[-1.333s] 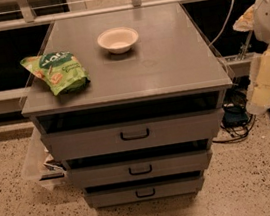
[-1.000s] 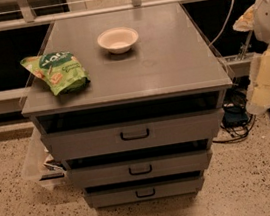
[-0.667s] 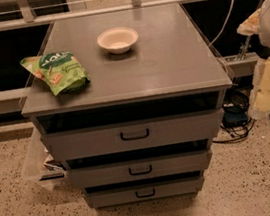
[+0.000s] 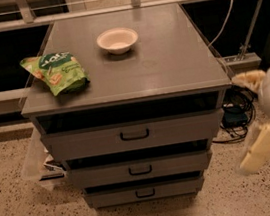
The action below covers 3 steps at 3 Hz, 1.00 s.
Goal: Open bottom drawer
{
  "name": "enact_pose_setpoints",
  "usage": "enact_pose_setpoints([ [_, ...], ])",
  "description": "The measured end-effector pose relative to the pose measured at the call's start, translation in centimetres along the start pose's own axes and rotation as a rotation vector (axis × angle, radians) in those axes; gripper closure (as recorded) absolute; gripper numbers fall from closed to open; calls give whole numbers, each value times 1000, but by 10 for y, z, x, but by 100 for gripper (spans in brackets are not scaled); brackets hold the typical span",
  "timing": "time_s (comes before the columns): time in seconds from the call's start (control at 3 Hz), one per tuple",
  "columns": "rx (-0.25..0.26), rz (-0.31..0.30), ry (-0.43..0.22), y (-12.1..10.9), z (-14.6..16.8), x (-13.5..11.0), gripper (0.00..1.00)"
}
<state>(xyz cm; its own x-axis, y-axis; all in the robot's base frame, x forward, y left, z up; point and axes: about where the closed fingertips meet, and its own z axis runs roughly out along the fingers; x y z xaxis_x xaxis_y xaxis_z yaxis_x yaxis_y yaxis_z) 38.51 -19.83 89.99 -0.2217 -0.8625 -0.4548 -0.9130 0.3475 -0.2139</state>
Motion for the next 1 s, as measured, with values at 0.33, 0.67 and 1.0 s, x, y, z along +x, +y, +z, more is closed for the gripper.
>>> enact_pose_setpoints([
  [0.33,-48,124,-156,41,66,14,0],
  [0.67,-149,324,-226,82,160,58,0],
  [1.0,-225,396,-215,118,203,86,0],
])
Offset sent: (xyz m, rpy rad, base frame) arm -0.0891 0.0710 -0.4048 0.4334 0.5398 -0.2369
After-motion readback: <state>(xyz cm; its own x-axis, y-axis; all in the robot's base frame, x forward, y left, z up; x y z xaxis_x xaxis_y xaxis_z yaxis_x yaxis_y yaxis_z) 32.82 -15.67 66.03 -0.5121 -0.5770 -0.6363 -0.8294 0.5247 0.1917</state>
